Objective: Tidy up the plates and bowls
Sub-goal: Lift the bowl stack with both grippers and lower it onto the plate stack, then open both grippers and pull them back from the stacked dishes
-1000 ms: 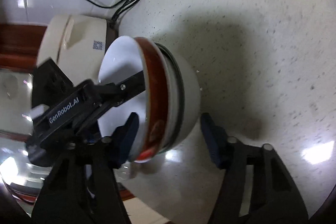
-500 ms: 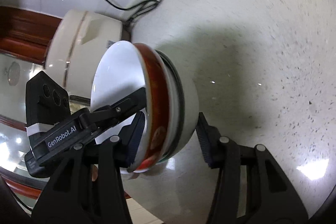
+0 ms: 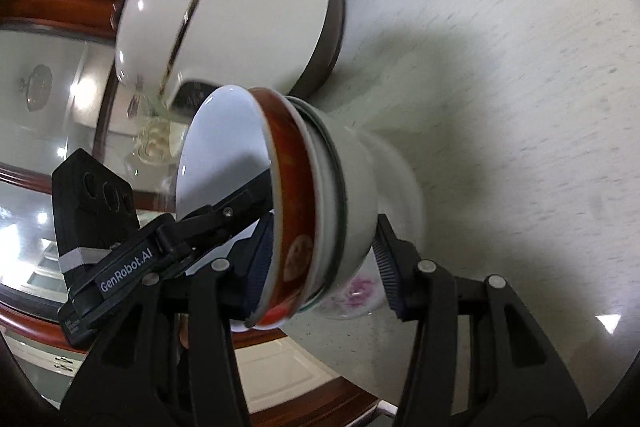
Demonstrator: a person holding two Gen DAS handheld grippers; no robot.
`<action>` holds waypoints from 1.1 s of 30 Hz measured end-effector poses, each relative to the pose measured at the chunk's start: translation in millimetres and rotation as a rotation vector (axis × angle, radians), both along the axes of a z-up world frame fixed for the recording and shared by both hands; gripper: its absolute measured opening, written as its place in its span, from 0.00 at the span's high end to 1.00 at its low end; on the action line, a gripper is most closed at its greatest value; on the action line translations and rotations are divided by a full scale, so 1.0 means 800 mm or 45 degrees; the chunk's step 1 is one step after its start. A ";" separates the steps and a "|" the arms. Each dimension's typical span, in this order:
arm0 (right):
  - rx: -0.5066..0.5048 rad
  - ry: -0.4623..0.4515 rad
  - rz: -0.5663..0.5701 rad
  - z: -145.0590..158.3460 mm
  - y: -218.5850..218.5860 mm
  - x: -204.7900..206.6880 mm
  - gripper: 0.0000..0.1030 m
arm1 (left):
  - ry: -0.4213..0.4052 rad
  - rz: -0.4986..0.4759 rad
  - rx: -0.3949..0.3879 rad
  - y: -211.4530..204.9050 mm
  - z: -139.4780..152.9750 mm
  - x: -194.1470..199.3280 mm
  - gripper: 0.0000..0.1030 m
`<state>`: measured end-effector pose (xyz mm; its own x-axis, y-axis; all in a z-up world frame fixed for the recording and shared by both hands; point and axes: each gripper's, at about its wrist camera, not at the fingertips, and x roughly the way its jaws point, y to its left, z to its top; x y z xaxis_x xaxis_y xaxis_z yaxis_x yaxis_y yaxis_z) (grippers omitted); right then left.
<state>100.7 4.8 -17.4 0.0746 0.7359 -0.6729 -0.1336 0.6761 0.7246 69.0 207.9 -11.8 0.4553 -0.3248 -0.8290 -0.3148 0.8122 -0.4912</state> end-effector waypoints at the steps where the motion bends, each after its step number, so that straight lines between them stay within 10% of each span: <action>1: -0.004 0.003 0.012 -0.002 0.006 0.000 0.48 | 0.000 0.022 -0.007 0.006 -0.004 -0.005 0.54; 15: -0.073 0.006 0.109 -0.024 0.041 0.010 0.45 | -0.016 0.121 0.023 0.041 -0.018 -0.030 0.51; 22: -0.158 -0.311 -0.022 0.035 -0.004 -0.003 0.20 | -0.224 0.214 0.106 0.040 0.013 -0.069 0.28; 26: -0.221 -0.568 -0.105 0.069 -0.054 -0.041 0.18 | -0.456 0.293 0.318 0.020 0.068 -0.131 0.00; 33: -0.346 -1.124 -0.055 0.105 -0.118 -0.181 0.15 | -0.655 0.296 0.915 -0.088 0.137 -0.249 0.00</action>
